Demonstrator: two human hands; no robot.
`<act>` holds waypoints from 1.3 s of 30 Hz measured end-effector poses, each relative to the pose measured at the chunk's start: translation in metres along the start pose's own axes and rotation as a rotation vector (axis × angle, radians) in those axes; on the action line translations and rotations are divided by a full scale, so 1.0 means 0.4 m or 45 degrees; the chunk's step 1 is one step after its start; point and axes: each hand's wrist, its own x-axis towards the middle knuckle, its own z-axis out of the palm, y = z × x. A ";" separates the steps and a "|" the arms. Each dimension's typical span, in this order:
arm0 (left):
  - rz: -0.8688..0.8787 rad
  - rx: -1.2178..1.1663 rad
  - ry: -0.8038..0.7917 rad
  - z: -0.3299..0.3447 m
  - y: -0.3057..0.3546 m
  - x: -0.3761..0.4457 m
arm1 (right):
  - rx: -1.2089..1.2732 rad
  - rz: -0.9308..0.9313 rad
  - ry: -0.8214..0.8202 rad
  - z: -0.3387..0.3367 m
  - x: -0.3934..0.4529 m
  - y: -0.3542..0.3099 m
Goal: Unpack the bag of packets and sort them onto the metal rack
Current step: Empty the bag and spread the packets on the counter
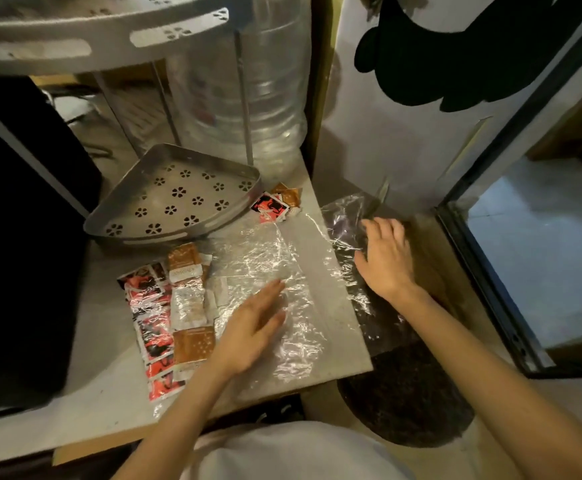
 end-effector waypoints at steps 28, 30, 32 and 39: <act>-0.896 0.490 0.563 -0.097 -0.027 -0.150 | 0.192 -0.852 -0.726 0.099 0.095 -0.528; -0.900 0.484 0.530 -0.100 -0.029 -0.142 | 0.200 -0.827 -0.734 0.091 0.099 -0.528; -0.891 0.497 0.486 -0.105 -0.032 -0.134 | 0.201 -0.816 -0.757 0.082 0.100 -0.525; -0.726 0.328 0.428 -0.124 -0.030 -0.138 | 0.337 -0.736 -1.006 0.037 0.126 -0.481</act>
